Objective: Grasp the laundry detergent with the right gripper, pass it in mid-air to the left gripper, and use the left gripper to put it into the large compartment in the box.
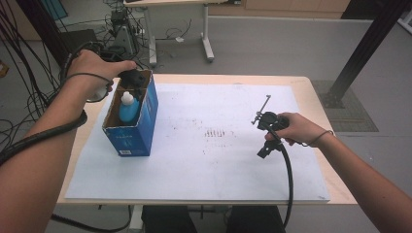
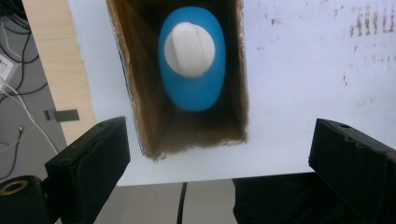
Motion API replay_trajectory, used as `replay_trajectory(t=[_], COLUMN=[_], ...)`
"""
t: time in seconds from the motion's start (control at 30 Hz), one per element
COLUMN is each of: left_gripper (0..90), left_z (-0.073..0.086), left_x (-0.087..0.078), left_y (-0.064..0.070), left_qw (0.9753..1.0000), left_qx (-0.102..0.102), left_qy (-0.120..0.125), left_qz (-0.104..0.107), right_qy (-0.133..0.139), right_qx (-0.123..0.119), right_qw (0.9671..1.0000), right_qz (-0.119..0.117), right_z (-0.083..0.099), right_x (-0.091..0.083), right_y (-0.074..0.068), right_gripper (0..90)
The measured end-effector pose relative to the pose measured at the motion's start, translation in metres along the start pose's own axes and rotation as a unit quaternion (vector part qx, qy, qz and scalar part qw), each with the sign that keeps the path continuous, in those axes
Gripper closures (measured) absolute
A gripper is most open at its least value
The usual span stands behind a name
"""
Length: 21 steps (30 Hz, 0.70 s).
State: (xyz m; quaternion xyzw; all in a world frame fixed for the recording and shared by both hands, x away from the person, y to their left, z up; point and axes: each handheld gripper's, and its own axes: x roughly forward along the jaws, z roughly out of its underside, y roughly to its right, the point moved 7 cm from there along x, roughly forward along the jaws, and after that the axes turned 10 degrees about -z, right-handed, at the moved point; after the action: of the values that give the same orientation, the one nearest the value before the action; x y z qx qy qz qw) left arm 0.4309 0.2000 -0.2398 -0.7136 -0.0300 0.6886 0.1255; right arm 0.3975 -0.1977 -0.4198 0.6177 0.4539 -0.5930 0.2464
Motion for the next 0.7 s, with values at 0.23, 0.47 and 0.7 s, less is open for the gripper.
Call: replay_trajectory(t=[0.23, 0.47, 0.7], left_gripper=[5.4, 5.9, 6.2], left_z=[0.007, 0.014, 0.021], left_x=[-0.009, -0.010, -0.009], left_y=[0.018, 0.045, 0.078], left_qw=[0.9995, 0.9962, 0.9907], left_qx=[0.027, 0.085, 0.135], left_qy=[0.013, 0.015, 0.015], left_qz=[0.008, 0.008, 0.010], right_qy=[-0.002, -0.001, 0.001], right_qx=[0.003, 0.004, 0.004], right_qw=[1.0000, 1.0000, 1.0000], right_qz=[0.002, 0.003, 0.006], right_z=[0.003, 0.006, 0.008], right_x=[0.000, -0.002, -0.004], right_y=[-0.001, -0.003, -0.004], right_gripper=[7.4, 7.4, 7.4])
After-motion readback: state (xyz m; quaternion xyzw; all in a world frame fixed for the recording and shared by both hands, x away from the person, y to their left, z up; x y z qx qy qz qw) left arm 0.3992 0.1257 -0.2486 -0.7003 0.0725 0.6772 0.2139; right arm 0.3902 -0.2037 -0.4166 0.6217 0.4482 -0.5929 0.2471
